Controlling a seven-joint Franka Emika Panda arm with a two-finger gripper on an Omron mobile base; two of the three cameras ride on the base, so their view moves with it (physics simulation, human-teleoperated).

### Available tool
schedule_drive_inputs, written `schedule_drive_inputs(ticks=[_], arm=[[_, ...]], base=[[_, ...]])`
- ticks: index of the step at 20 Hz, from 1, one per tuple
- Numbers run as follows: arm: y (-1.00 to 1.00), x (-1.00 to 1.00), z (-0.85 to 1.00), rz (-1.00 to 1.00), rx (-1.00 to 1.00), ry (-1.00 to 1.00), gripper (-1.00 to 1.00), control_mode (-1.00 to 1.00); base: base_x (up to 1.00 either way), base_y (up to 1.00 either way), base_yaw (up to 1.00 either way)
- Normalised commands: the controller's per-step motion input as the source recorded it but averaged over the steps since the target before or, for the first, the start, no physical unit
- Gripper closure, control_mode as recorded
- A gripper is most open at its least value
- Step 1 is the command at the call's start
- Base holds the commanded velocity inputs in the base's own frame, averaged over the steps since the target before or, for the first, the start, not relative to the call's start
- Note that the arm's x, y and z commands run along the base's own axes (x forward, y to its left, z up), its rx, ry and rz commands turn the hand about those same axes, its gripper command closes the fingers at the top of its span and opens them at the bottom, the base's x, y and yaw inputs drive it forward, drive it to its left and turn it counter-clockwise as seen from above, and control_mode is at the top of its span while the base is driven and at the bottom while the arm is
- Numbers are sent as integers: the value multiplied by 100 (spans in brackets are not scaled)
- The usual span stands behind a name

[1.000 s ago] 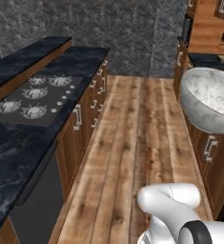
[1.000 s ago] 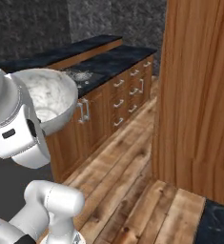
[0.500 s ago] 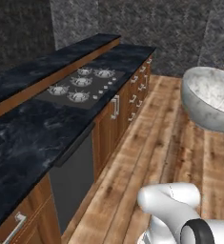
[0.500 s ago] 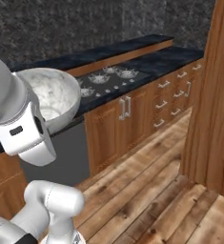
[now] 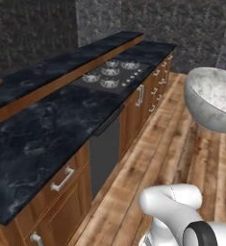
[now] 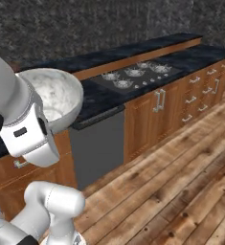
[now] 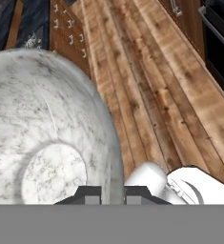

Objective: Pick up the bowls from the cabinet and place each bowl in front of a stool on the dining counter.

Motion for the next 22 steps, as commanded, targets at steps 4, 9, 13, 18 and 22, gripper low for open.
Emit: schedule_drive_inputs(ticks=[4,9,13,18,22], arm=[[0,0,0,0,0,0,100,100],[0,0,0,0,0,0,100,100],[0,0,0,0,0,0,100,100],[0,0,0,0,0,0,100,100],[0,0,0,0,0,0,100,100]], base=[[-31,84,19],[-12,75,37],[0,51,46],[0,46,50],[-1,53,49]])
